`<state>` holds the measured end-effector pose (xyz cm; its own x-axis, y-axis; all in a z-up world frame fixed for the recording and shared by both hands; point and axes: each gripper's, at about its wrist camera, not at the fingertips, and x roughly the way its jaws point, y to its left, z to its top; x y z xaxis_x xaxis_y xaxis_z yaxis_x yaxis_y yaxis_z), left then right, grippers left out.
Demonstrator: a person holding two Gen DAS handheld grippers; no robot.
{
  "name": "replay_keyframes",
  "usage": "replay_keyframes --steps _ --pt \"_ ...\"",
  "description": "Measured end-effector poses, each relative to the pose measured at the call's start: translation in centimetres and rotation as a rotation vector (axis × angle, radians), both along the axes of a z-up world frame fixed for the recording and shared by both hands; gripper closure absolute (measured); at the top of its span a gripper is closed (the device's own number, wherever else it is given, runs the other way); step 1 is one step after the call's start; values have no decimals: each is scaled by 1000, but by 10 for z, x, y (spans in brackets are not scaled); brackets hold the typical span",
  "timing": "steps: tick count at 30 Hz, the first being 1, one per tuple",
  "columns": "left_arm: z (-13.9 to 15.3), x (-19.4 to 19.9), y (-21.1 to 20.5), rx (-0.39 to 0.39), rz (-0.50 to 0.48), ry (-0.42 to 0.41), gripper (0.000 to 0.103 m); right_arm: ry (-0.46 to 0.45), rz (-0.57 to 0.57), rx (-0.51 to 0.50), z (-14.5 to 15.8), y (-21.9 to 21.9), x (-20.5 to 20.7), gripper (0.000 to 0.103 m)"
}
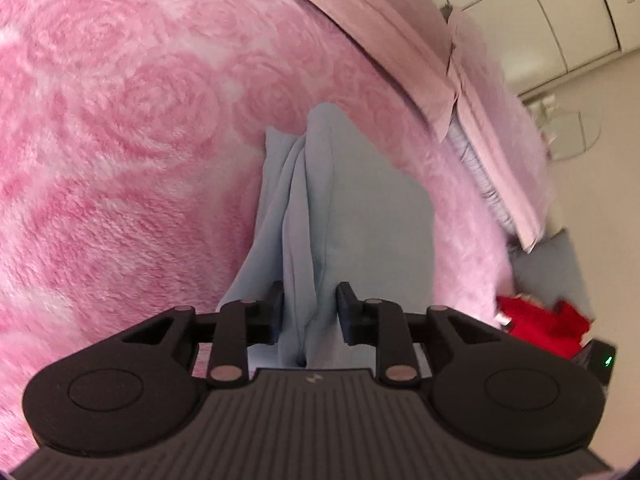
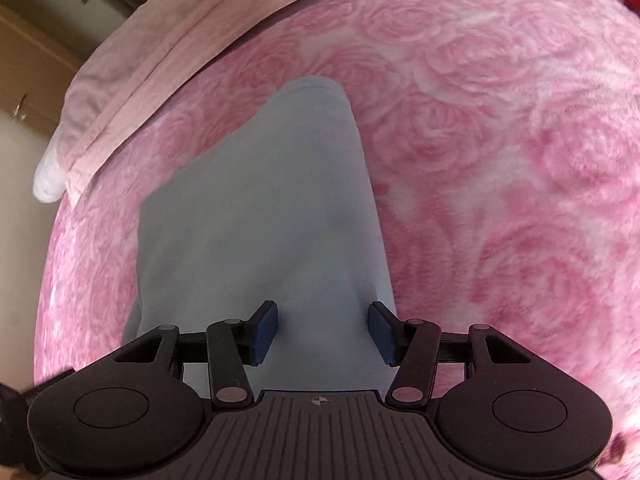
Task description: Fold clothes
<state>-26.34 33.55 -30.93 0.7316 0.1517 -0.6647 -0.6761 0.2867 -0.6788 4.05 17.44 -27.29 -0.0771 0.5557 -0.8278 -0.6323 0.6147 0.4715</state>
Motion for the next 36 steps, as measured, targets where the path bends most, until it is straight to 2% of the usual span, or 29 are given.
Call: replay_keyframes --steps 5,8,11,13,14,18,21,23,25,28,30,33,36 --pt "28 -2 -6 178 -65 -5 98 -2 20 4 0 -3 4 48" --pt "24 -12 -5 188 -60 16 97 -26 56 7 1 4 -5 48" --pt "-2 -10 -5 146 -50 102 94 -63 97 9 2 13 -16 48" --pt "-13 -11 -1 110 -21 119 83 -95 119 -1 -1 18 -20 48" --pt "-15 -13 1 95 -1 120 81 -102 132 4 -1 18 -21 48" --pt "0 -27 -4 68 85 161 66 -98 145 16 -1 9 -16 48" --pt "12 -47 -19 9 174 172 63 -48 98 15 -1 -6 -4 48" --pt "17 -62 -35 -45 240 140 62 -15 66 15 -1 -17 4 48" --pt "17 -74 -51 -134 302 82 59 19 34 15 -2 -27 12 48" --pt "4 -72 -69 -271 383 -43 48 69 -14 15 -2 -43 24 48" --pt "-9 -64 -76 -338 427 -115 48 97 -44 12 -4 -49 30 48" --pt "-31 -46 -81 -372 514 -209 46 138 -90 10 -9 -55 38 48" --pt "-50 -31 -83 -358 577 -222 45 151 -112 20 -10 -58 45 48"
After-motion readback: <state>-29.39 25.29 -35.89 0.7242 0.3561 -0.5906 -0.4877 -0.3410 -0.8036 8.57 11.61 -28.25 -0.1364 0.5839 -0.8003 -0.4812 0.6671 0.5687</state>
